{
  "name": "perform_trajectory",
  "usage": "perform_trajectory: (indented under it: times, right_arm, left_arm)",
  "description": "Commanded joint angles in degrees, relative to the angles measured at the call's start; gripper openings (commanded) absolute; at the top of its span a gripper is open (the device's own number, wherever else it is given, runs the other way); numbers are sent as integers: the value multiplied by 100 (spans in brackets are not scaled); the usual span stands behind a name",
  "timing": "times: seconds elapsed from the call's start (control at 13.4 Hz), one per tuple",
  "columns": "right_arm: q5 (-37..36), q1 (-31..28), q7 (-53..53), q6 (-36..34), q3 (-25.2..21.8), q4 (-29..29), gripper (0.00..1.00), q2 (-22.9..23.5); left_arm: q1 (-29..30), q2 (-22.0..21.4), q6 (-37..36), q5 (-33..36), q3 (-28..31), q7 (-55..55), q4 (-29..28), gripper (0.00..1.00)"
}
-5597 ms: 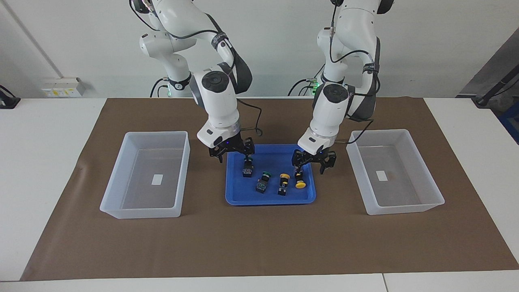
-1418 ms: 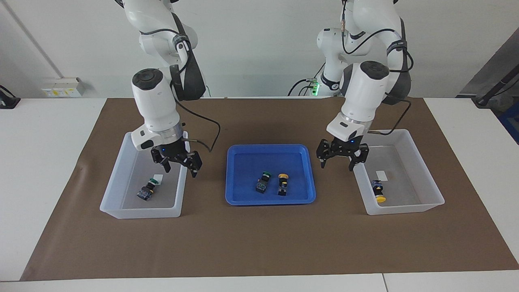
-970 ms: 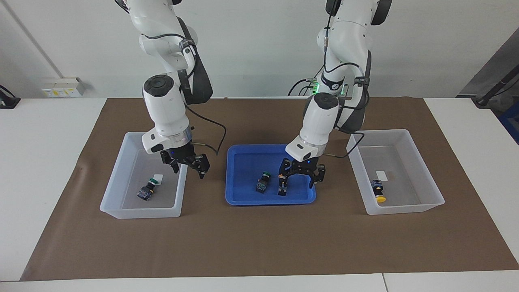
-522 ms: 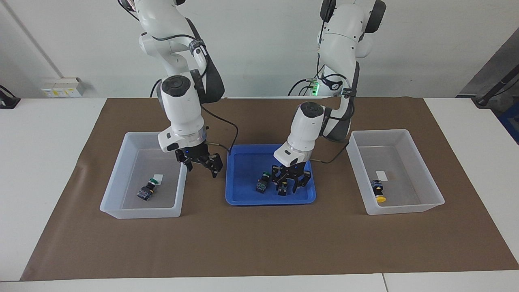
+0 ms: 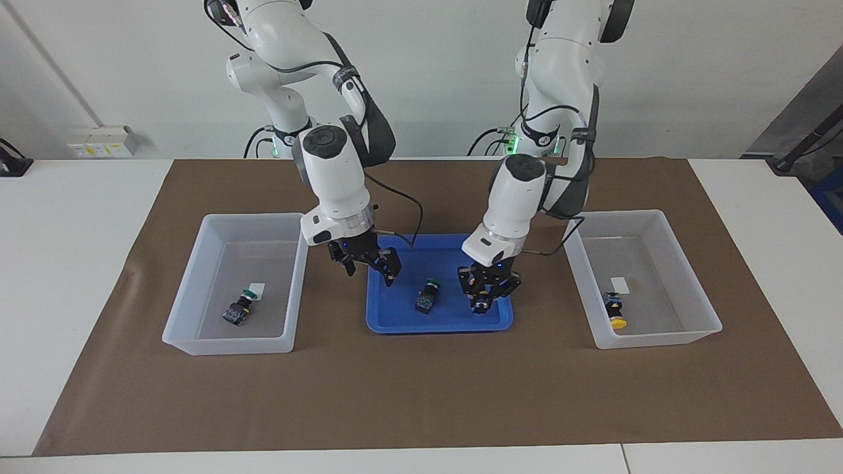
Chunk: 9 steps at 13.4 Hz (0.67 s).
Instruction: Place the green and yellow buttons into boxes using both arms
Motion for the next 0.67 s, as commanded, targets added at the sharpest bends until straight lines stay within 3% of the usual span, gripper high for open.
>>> perform_trajectory:
  times: [0.0,0.22,0.45,0.6]
  right_arm:
    - [98,315,384,64,39,696,100,706]
    - [36,684,659,772,30,927,100,1226]
    - [-139,694,589,881,30,751,100,1280]
    - [-262,747,589,1065,30,751,100,1508]
  left_arm:
    - [639,-1010,-909,-72,-16,636,-403,0]
    - [1229,-1126,-1036,-72,-16,1014,-412,0]
    - [2072,-1082,-378,-72,-24,2226,-569,0]
    - [2441,-968,-52,-72,-24,2299,-579,0]
